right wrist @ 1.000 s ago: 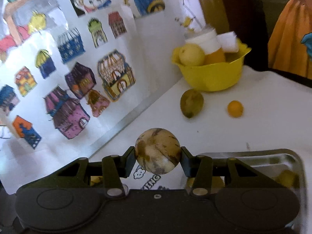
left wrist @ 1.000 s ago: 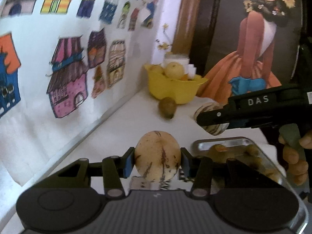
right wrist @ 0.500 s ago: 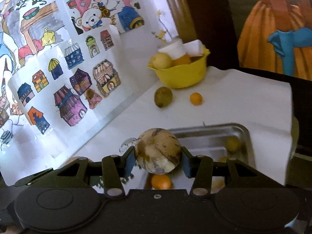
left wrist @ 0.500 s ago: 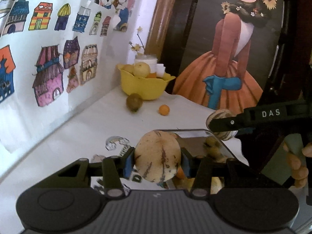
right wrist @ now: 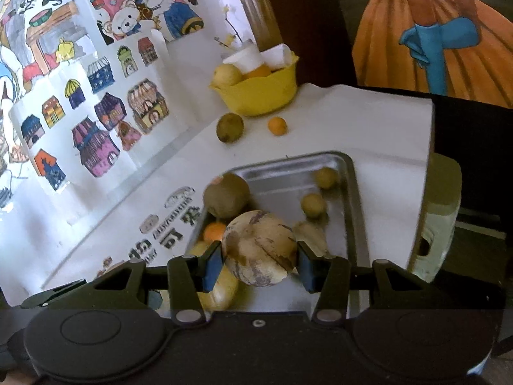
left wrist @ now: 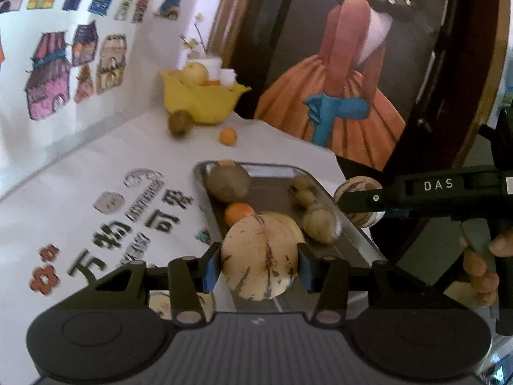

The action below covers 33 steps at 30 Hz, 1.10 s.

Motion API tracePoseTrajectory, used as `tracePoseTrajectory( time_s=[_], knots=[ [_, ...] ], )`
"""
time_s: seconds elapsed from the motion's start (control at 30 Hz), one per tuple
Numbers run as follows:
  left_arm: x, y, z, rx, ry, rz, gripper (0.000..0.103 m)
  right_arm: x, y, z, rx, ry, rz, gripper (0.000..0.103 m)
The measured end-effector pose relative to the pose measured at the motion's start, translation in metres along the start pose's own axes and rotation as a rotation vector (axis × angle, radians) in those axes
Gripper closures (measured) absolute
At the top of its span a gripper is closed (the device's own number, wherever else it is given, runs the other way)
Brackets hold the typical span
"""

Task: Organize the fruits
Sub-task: 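Carry both held fruits over the metal tray and lower them in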

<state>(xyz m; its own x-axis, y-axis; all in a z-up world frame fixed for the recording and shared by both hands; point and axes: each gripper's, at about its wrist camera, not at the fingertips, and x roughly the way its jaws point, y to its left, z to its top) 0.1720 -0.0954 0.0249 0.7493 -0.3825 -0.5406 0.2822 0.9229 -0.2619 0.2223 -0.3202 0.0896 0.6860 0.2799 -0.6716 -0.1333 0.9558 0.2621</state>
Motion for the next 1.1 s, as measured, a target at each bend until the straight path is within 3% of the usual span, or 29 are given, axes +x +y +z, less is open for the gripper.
tracePoseTrajectory(
  time_s=[0.37, 1.1],
  knots=[
    [0.011, -0.020, -0.019, 0.042, 0.051, -0.013, 0.051, 0.007, -0.018, -0.031, 0.009, 0.037, -0.019, 0.053],
    [0.020, -0.025, -0.030, 0.067, 0.073, -0.007, 0.051, 0.021, -0.024, -0.047, -0.075, 0.029, -0.075, 0.053]
  ],
)
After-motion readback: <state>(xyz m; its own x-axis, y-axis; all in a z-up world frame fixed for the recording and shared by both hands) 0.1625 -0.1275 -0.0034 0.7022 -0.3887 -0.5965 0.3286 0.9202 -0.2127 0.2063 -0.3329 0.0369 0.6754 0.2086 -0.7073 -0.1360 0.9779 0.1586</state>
